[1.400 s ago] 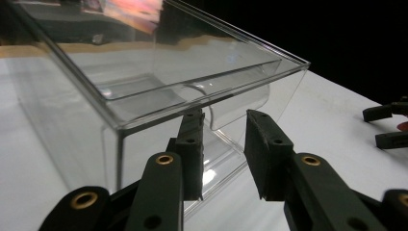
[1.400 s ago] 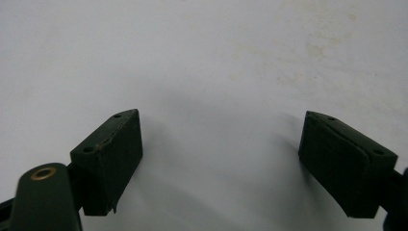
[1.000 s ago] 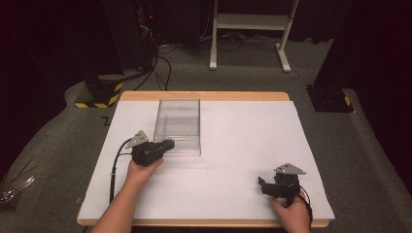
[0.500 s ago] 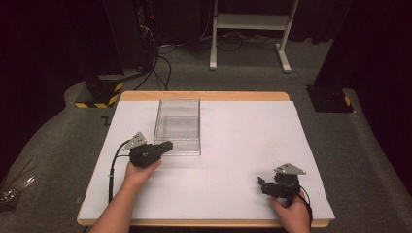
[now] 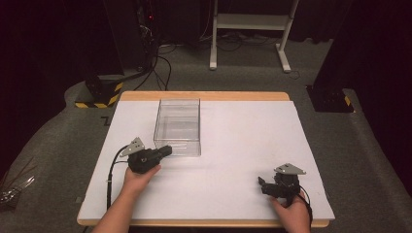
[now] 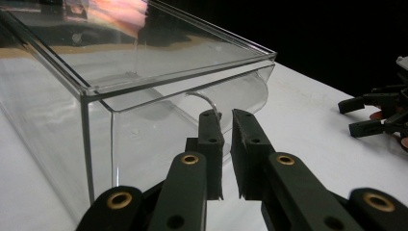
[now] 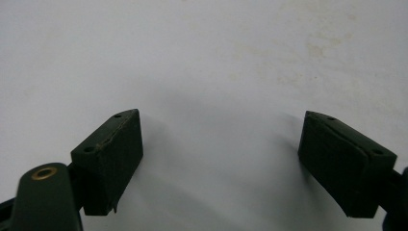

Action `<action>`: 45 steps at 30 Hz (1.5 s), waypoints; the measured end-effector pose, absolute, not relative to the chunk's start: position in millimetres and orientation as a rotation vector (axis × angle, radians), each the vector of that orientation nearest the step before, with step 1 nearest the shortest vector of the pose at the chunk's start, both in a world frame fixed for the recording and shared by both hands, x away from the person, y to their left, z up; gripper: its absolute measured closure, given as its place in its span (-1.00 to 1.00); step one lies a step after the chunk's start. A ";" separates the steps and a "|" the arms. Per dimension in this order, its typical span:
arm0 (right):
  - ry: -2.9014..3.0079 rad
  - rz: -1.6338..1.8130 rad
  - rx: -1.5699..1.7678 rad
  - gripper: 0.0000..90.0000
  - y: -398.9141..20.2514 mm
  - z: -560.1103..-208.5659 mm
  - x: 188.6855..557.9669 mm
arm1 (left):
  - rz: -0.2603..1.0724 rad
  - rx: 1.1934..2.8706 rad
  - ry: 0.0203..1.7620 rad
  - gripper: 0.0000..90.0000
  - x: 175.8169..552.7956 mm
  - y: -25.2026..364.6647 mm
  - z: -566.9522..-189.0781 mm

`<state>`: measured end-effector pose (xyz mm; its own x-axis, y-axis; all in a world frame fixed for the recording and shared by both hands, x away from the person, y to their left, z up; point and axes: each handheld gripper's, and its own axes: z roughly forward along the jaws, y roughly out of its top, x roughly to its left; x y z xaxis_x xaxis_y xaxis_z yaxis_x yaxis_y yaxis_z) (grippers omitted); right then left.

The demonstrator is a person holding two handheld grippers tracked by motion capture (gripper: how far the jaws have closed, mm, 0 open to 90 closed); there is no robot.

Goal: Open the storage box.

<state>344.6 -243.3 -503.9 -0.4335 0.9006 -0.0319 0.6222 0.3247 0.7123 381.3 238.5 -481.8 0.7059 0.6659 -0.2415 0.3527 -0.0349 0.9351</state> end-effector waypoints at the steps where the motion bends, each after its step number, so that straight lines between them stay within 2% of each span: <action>1: 2.171 0.883 1.342 -0.65 -243.4 -503.9 344.7 | 0.306 1.644 0.835 0.84 380.3 238.7 -482.0; 45: 2.172 0.884 1.341 -0.64 -243.3 -503.8 344.5 | 0.262 1.670 0.767 0.89 329.3 241.0 -482.0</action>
<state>344.5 -243.3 -503.8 -0.4351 0.8997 -0.0337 0.6206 0.3268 0.7128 329.3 241.0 -482.0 0.7554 0.6120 -0.2341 0.3412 -0.0624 0.9379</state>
